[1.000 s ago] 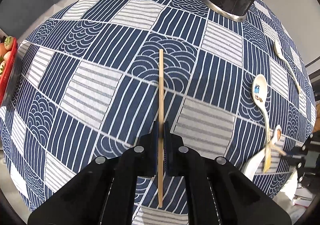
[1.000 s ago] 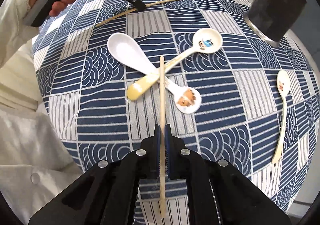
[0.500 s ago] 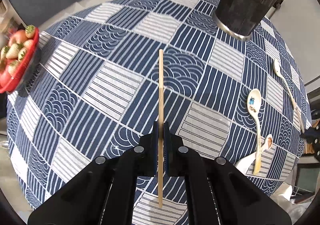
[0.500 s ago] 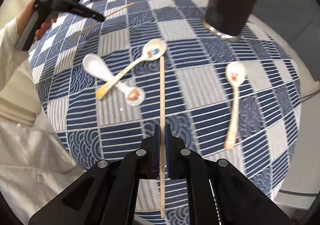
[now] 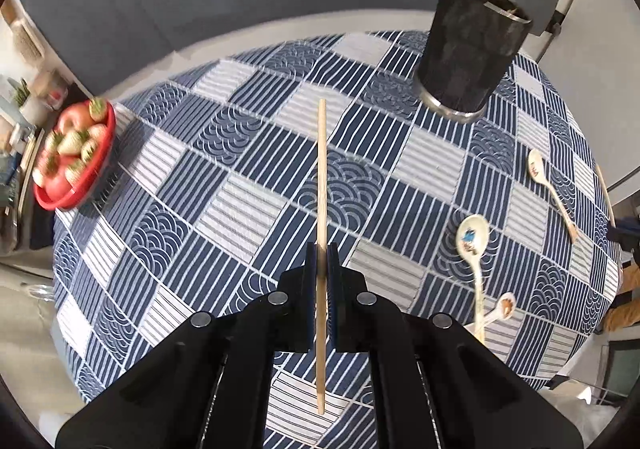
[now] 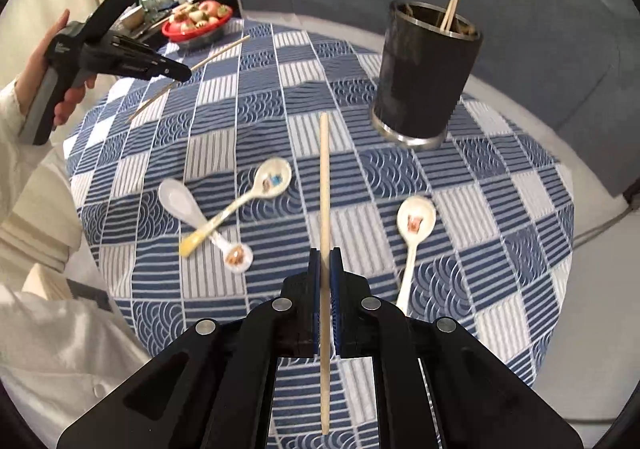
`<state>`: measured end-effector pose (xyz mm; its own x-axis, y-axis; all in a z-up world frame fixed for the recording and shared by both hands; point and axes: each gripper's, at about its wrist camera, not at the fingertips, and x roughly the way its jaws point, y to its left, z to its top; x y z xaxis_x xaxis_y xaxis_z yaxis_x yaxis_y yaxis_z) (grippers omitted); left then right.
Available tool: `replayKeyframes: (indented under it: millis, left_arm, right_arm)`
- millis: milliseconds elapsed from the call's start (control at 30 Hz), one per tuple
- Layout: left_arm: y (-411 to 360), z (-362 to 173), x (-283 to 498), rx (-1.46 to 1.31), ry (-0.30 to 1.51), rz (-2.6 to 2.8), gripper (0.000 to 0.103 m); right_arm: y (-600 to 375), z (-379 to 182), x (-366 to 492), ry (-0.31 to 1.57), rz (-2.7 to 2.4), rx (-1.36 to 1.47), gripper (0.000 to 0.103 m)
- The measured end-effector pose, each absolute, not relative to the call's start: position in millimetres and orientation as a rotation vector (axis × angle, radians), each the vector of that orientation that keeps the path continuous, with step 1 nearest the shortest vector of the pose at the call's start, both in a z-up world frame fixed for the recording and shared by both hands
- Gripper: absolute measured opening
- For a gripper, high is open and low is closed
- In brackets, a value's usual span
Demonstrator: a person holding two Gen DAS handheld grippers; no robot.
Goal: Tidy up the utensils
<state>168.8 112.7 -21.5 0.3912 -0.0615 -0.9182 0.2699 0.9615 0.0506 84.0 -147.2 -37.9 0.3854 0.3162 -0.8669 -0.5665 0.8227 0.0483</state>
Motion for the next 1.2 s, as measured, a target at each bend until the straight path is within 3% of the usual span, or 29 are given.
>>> replayKeyframes:
  millis: [367,733,1200]
  left_arm:
    - [67.9,39.7,149.7,0.174,1.031,-0.202,0.005]
    - [34.1,63.3,126.2,0.104,0.957,-0.155,0.005]
    - [8.9,110.9,148.2,0.088,0.874,-0.133,0.005]
  right_arm:
    - [-164.7,0.8,111.8,0.917,0.66,-0.273,0.005]
    - [-194.0,27.0,117.9,0.816,0.715,-0.255,0.005]
    - [-244.3,56.5,147.1,0.655,0.831,0.027,0.005]
